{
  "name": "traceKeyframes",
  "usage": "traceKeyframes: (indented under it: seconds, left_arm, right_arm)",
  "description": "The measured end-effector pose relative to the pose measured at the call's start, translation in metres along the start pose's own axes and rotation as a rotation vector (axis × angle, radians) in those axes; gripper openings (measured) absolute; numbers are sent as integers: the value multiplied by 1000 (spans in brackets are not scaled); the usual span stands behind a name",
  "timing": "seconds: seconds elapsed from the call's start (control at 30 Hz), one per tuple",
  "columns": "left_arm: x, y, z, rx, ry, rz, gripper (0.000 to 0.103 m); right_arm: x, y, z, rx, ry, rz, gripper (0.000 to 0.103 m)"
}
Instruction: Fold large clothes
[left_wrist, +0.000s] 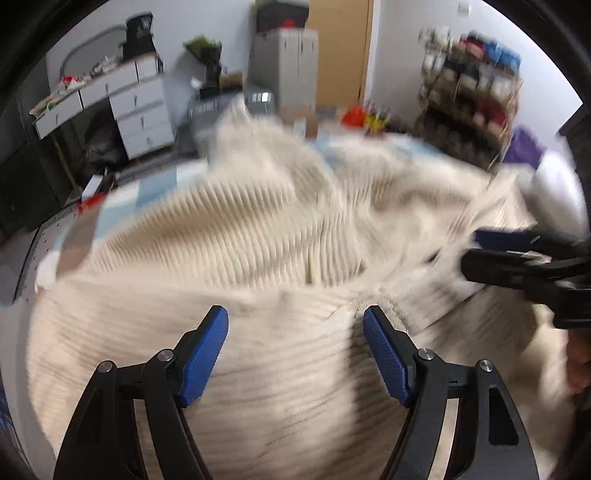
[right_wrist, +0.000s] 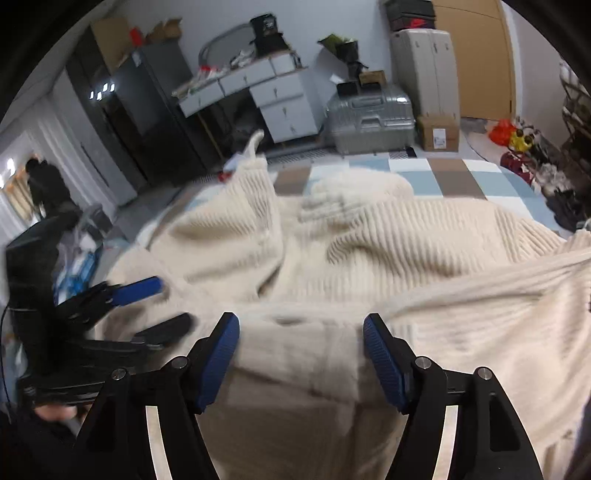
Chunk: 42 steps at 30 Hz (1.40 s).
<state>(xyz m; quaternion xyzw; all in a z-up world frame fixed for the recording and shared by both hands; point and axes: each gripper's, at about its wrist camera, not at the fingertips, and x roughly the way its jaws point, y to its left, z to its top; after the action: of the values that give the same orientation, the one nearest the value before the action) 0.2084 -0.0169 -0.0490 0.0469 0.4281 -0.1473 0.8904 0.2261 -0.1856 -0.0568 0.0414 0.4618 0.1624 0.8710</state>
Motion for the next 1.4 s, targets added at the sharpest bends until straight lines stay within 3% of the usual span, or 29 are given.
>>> traceKeyframes:
  seconds: [0.1,0.17,0.3,0.47,0.53,0.57,0.63,0.7,0.77,0.83,0.93,1.03,1.2,1.23,1.3,1.4]
  left_arm:
    - [-19,5,-5,-24,-21,-42,72]
    - [-47,12,-13,-28,-39,-47,72]
    - [-91,39,-36,-47,-74,-3,72]
    - [-121,72,-97,-105,-56,94,72]
    - [-124,75,-116,-129,-41,115,73]
    - [-127,75,-130,-148,-30,120,84]
    - [-130,76,-143,-169,-15,125,95]
    - [-138,74,-156,-190,-17,130,95]
    - [-148,71,-169,-215,-22,111,96]
    - [-158,69,-175,-210,-24,110,101]
    - [-175,63,-192,-211,-38,133,102]
    - [-183,59,-209,-217,-24,130,102]
    - [-178,50,-232,-240,19,101,102]
    - [-177,49,-237,-245,28,111,102]
    - [-174,48,-243,-257,48,114,102]
    - [-172,48,-248,-290,64,71,102]
  right_arm:
    - [-23,-8,-14,13,-7,18,64]
    - [-47,-12,-24,25,-38,13,70]
    - [-87,-15,-52,42,-77,3,74]
    - [-103,-11,-90,83,-58,-47,78]
    - [-104,-12,-106,109,-40,-37,78]
    - [-103,-11,-114,116,-36,-26,78]
    - [-97,-10,-127,134,-14,-27,78]
    - [-89,-7,-140,133,25,-32,78]
    - [-86,0,-151,116,62,-95,78]
    - [-93,9,-161,107,57,-111,78]
    - [-113,30,-177,47,8,-34,78]
    - [-124,43,-195,10,-20,-36,78]
    - [-110,24,-222,142,22,-30,78]
    - [-114,24,-224,140,-16,-30,78]
    - [-115,26,-227,146,-7,-42,78]
    - [-126,22,-226,159,-28,-39,78]
